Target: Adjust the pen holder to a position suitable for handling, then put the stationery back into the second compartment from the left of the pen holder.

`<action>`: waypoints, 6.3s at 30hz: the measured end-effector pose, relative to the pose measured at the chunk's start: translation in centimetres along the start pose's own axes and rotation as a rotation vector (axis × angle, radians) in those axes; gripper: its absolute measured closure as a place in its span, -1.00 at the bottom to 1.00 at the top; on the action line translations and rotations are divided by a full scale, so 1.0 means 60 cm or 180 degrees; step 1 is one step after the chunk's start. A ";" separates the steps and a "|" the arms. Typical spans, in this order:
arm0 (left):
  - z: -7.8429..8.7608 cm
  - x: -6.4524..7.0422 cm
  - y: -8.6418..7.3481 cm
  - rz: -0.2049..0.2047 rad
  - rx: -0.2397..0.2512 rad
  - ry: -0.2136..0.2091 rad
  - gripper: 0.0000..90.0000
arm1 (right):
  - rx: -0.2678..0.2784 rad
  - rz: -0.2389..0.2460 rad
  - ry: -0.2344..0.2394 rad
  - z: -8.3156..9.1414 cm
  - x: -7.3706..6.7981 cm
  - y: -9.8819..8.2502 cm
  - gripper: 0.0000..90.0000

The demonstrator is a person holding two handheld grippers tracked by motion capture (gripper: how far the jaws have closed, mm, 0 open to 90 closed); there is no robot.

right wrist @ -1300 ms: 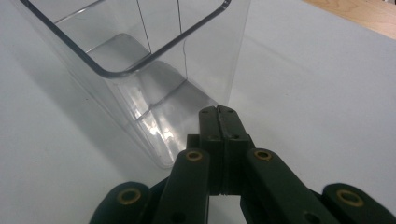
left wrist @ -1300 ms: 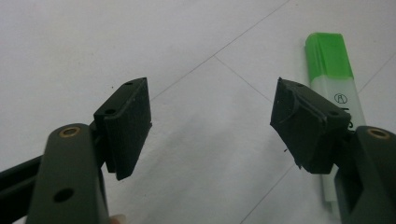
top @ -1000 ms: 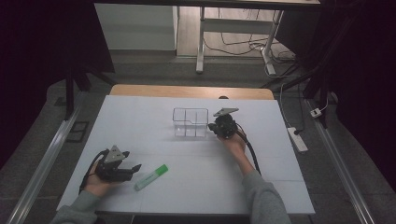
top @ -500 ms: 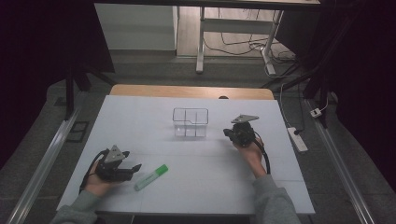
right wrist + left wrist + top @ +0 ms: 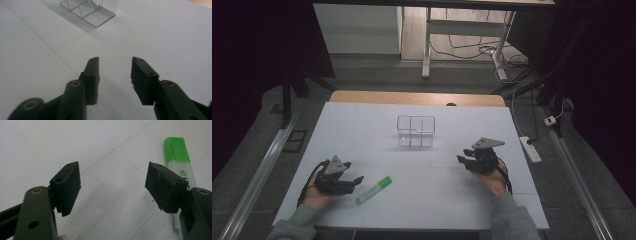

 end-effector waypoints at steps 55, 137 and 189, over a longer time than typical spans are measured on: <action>0.012 0.015 0.089 -0.0131 -0.0163 -0.0405 -0.36 | -0.0054 0.0127 0.0059 0.085 -0.002 -0.089 -0.22; -0.096 0.111 0.098 -0.0495 -0.1376 -0.0675 0.48 | -0.0168 0.0135 -0.0040 0.083 0.007 -0.097 -0.21; -0.013 0.045 0.179 -0.0278 -0.0118 -0.0503 0.48 | -0.0125 0.0087 -0.0042 0.086 0.009 -0.096 -0.21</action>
Point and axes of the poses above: each handheld gripper's, and its own axes: z roughly backward along the jaws, y roughly out of its top, x roughly to its right, the point moved 4 cm from there along -z, roughly forward along the jaws, and after that the axes turned 6 degrees about x, right-handed, at the moved point
